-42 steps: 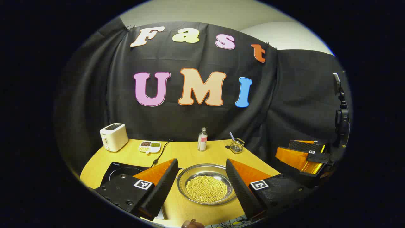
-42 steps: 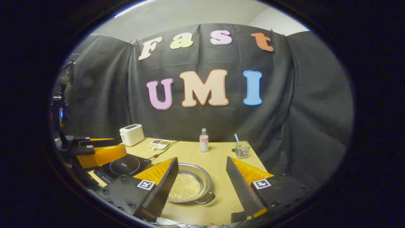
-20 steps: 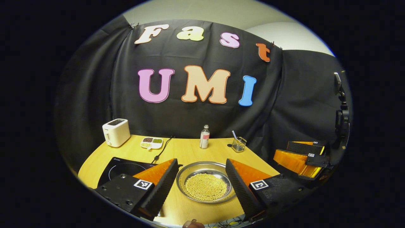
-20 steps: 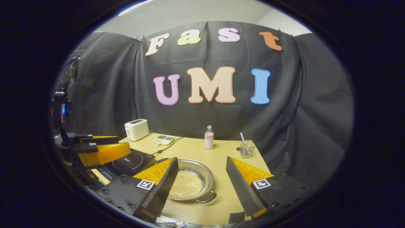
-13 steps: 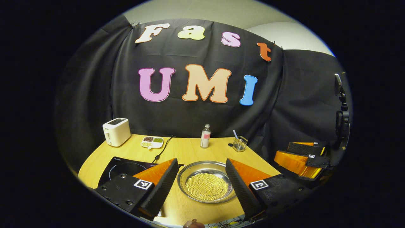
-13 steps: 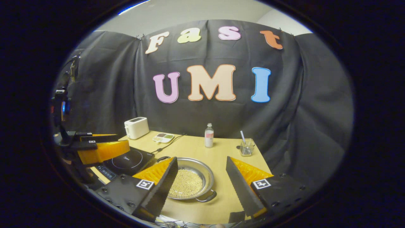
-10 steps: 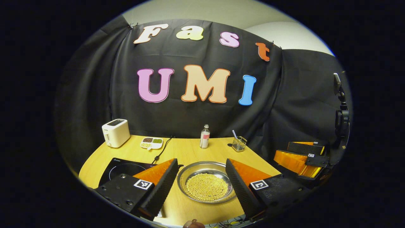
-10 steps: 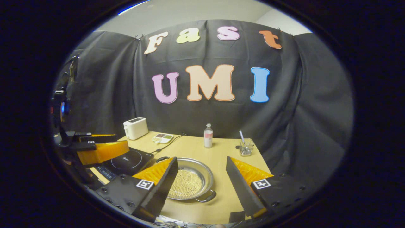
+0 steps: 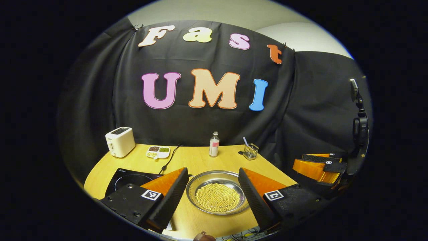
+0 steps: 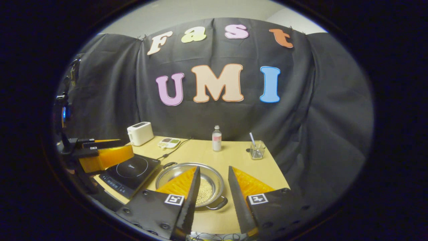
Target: First push the handle of the pot to place it horizontally, then grasp the pot with both hands and set it on the induction cooktop.
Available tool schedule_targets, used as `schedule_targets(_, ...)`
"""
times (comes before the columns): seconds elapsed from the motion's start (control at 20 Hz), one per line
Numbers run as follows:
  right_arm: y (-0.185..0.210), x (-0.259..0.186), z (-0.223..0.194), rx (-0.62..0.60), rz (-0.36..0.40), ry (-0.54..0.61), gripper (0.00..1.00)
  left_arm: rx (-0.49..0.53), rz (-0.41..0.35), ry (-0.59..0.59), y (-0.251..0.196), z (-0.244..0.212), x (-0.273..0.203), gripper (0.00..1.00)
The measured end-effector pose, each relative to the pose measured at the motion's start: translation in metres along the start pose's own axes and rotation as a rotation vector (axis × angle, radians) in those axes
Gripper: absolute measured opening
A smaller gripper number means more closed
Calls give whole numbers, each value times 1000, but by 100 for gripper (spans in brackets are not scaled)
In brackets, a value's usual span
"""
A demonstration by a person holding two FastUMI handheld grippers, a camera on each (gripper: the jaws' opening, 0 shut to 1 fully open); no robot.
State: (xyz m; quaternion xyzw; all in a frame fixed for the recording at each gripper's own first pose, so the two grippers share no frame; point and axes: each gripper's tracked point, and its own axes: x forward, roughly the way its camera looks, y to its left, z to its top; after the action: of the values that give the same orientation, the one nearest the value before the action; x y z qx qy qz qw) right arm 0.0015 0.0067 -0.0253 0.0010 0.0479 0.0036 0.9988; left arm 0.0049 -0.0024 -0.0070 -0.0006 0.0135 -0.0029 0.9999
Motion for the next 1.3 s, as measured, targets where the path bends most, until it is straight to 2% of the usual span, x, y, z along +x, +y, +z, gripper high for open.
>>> schedule_targets(0.3,2,-1,-4,-6,-7,13,51,-2,-8,2,3,-2,-4,96)
schedule_targets(0.4,5,-5,-6,5,2,14,12,-7,-8,5,5,-2,-6,96)
schedule_targets(0.65,11,-3,-18,-9,19,47,14,-11,-15,15,9,-5,-5,97)
schedule_targets(0.7,1,-7,-11,-17,-29,42,14,-11,-20,16,9,-5,-5,97)
schedule_targets(0.75,-8,10,-19,-12,-40,41,0,-12,-25,18,9,-5,-5,97)
schedule_targets(0.85,-2,-3,-22,-9,-47,49,3,-13,-37,25,11,-7,-3,97)
schedule_targets(0.9,0,-5,-21,-2,-40,50,0,-13,-44,35,11,-10,-2,97)
schedule_targets(0.95,3,-4,-22,5,-35,52,2,-13,-52,41,12,-12,-2,96)
schedule_targets(1.25,13,-2,-39,12,-46,95,0,-16,-98,60,20,-15,1,97)
schedule_targets(1.3,15,-3,-40,13,-50,98,6,-17,-106,60,21,-16,1,97)
